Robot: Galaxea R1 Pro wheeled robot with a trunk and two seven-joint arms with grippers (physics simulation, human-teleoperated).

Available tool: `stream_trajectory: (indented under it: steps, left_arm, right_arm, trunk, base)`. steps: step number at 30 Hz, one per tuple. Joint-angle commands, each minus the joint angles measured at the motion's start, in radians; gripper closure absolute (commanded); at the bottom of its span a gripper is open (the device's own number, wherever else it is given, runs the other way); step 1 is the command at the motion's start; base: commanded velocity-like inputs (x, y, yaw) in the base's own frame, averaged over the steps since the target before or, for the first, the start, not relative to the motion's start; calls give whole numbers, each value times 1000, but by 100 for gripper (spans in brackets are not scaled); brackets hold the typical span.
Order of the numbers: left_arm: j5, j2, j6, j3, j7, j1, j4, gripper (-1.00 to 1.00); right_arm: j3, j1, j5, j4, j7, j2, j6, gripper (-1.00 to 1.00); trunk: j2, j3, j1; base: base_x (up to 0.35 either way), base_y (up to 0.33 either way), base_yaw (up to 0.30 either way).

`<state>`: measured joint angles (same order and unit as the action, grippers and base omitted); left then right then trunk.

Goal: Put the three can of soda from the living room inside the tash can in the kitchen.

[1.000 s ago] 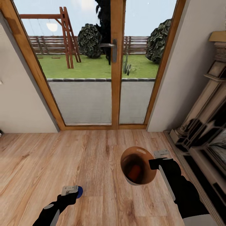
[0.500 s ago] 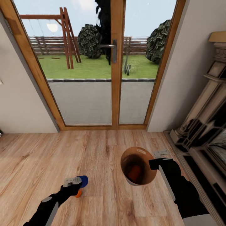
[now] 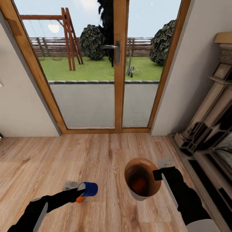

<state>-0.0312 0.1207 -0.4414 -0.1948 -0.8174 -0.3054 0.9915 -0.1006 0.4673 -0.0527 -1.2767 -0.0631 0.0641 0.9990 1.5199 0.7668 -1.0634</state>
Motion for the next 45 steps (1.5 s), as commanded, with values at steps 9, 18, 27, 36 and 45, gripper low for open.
stream_trajectory:
  steps: [9, 18, 27, 36, 45]
  left_arm:
    - [4, 26, -77, -13, -163, 0, 69, 100]
    - [3, 29, -100, -14, -238, 0, 77, 100]
    - [1, 30, -102, -14, -241, 0, 78, 100]
    - [-1, 28, -102, -11, -241, 0, 79, 100]
    - [-1, 28, -104, -6, -241, 0, 79, 100]
  right_arm:
    - [-2, 1, 11, 35, 5, -1, -3, 100]
    - [-4, 1, 11, 65, 5, -3, -7, 100]
    - [-8, 1, 13, 70, 5, -10, -8, 100]
    - [-37, 1, 13, 71, 5, -26, -9, 100]
    - [-98, 1, 13, 71, 5, -29, -10, 100]
  trunk:
    - [0, 0, 0]
    - [0, 0, 0]
    - [0, 0, 0]
    - [0, 0, 0]
    - [0, 0, 0]
  base:
    - [0, 0, 0]
    - [0, 0, 0]
    - [0, 0, 0]
    - [0, 0, 0]
    - [0, 0, 0]
